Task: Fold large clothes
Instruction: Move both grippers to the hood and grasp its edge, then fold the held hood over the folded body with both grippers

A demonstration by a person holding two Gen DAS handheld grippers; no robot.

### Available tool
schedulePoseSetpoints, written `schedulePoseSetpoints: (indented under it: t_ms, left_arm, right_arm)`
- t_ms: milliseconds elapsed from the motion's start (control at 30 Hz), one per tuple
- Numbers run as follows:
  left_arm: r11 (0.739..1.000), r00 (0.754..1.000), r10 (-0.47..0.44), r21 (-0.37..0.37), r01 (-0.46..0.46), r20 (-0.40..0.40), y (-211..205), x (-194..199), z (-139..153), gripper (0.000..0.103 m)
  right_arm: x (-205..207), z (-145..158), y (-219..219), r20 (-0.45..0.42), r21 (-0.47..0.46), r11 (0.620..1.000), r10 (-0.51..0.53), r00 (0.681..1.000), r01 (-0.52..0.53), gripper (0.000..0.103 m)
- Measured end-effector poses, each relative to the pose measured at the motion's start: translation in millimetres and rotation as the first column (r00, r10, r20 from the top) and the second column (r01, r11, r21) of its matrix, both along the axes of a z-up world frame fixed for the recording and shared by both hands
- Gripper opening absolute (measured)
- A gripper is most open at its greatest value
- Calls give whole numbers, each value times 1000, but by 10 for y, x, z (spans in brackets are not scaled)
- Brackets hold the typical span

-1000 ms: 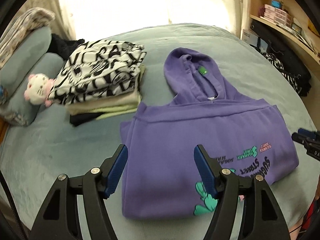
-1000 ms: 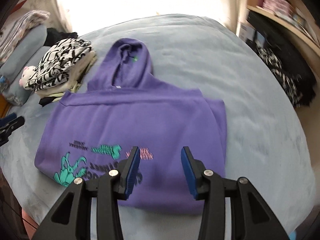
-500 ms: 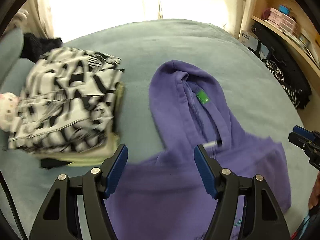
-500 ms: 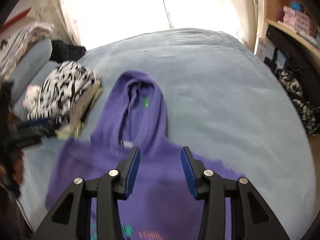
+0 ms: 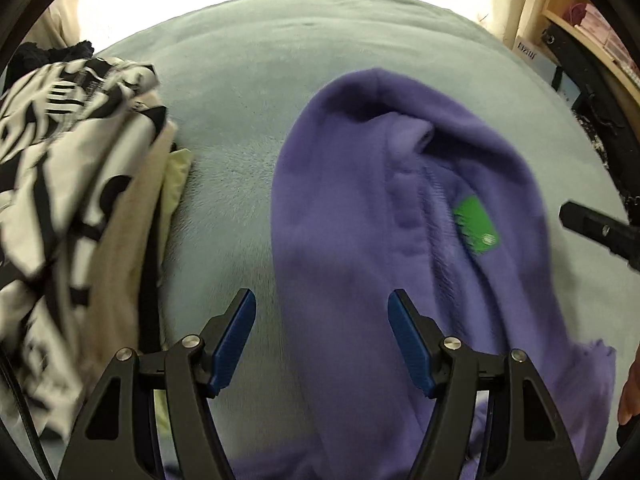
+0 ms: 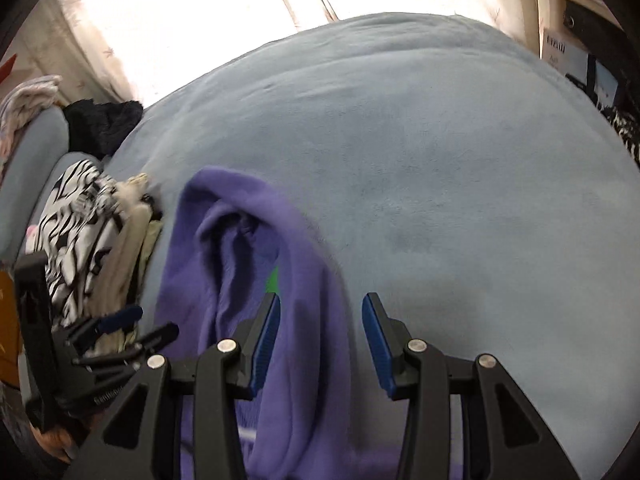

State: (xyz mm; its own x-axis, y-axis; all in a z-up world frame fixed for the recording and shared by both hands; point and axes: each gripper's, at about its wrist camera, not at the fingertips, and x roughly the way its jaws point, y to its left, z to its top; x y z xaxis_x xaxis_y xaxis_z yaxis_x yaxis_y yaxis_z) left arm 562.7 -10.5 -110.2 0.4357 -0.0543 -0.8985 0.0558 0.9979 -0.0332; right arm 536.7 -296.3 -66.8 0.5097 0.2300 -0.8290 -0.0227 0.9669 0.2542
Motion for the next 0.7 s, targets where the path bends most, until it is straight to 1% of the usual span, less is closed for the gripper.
schedulePoseSetpoints:
  t_ms: [67, 133, 167, 233, 300, 333, 367, 400, 433, 500, 567, 700]
  left_arm:
    - [1000, 1000, 10, 1, -10, -24, 28, 128, -140, 67]
    - [999, 999, 26, -19, -27, -45, 80, 230, -249, 67]
    - [999, 998, 36, -35, -38, -49, 109, 266, -286, 67]
    - [993, 997, 59, -102, -64, -48, 203, 334, -344, 67]
    - [985, 996, 75, -152, -80, -42, 262, 374, -370, 50]
    - [979, 996, 81, -184, -88, -43, 296, 395, -375, 22]
    - [971, 995, 88, -218, -97, -50, 339, 410, -373, 4]
    - [968, 994, 97, -229, -106, -49, 356, 407, -354, 4]
    - [970, 994, 102, -219, -107, -31, 342, 390, -319, 3]
    - [982, 996, 87, -169, -82, 18, 274, 336, -225, 3]
    - [988, 995, 86, -134, -79, 48, 247, 259, -113, 3]
    - [988, 991, 89, -134, -75, 102, 318, 11, 195, 3]
  right_arm:
    - [123, -64, 11, -1, 16, 1000, -3, 1000, 3, 43]
    - [253, -131, 23, -7, 33, 999, -7, 1000, 8, 43]
    - [301, -149, 24, -8, 35, 999, -9, 1000, 10, 43]
    - [398, -199, 68, -10, 32, 999, -2, 1000, 2, 42]
    - [467, -254, 127, -18, 27, 1000, 9, 1000, -9, 42]
    - [500, -284, 157, -26, 16, 1000, 9, 1000, -9, 32]
    - [517, -305, 172, -28, 20, 1000, 11, 1000, -10, 13]
    - [532, -321, 178, -33, 29, 999, 17, 999, -16, 7]
    - [522, -325, 172, -33, 23, 1000, 11, 999, -10, 6]
    - [450, -282, 175, 1, -12, 1000, 5, 1000, -5, 5]
    - [337, -185, 124, 38, -13, 1000, 3, 999, -3, 5]
    - [53, 73, -159, 107, 45, 999, -21, 994, 16, 5]
